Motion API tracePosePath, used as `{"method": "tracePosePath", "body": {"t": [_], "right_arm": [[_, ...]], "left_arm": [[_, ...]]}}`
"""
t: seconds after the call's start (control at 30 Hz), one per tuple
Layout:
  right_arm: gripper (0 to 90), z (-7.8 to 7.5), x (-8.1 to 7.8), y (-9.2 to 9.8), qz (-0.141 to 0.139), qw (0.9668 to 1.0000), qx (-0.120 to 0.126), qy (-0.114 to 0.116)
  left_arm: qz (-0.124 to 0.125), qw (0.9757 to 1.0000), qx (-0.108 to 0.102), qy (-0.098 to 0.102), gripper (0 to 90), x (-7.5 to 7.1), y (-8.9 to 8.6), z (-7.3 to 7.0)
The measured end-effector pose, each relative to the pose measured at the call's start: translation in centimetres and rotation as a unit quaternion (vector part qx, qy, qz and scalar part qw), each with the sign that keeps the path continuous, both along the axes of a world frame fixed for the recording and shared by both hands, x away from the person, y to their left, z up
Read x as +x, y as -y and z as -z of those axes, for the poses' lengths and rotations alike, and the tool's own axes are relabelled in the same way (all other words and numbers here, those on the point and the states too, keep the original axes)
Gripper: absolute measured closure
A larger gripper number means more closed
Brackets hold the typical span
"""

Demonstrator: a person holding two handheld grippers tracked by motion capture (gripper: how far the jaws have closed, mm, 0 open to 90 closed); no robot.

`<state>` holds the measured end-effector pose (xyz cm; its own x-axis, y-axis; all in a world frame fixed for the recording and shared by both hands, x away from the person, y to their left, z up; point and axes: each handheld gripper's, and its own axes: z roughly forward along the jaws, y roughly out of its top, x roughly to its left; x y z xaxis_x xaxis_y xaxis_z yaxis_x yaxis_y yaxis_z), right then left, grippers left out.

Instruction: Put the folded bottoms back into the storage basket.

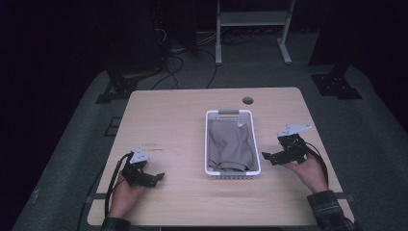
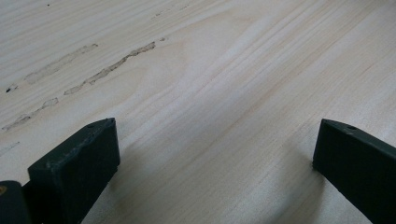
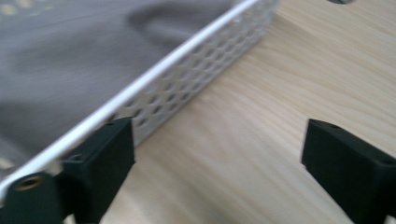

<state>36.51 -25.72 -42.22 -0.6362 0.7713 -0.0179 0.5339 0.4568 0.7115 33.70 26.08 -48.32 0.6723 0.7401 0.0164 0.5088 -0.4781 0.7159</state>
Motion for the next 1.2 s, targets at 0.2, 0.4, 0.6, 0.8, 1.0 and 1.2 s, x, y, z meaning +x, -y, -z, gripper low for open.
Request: {"method": "tracePosePath", "body": {"t": [0.2, 0.4, 0.6, 0.8, 1.0, 1.2], "right_arm": [[0.0, 0.2, 0.6, 0.9, 0.029, 0.9993, 0.007, 0.025], [0.0, 1.0, 1.3, 1.9, 0.054, 0.998, 0.0, 0.032], [0.0, 2.5, 2.0, 3.0, 0.067, 0.9976, 0.016, 0.012], [0.0, 3.7, 2.4, 3.7, 0.078, 0.9968, 0.018, 0.009], [0.0, 5.2, 2.9, 4.4, 0.096, 0.9953, 0.001, -0.006], [0.0, 6.3, 3.0, 4.8, 0.101, 0.9948, 0.0, -0.013]], "left_arm": [[0.001, 1.0, 0.0, 0.0, 0.0, 0.0, 0.0, 0.0], [0.001, 1.0, 0.0, 0.0, 0.0, 0.0, 0.0, 0.0], [0.004, 1.0, 0.0, 0.0, 0.0, 0.0, 0.0, 0.0], [0.004, 1.0, 0.0, 0.0, 0.0, 0.0, 0.0, 0.0], [0.005, 1.0, 0.0, 0.0, 0.0, 0.0, 0.0, 0.0], [0.006, 1.0, 0.0, 0.0, 0.0, -0.1, 0.0, 0.0]]}}
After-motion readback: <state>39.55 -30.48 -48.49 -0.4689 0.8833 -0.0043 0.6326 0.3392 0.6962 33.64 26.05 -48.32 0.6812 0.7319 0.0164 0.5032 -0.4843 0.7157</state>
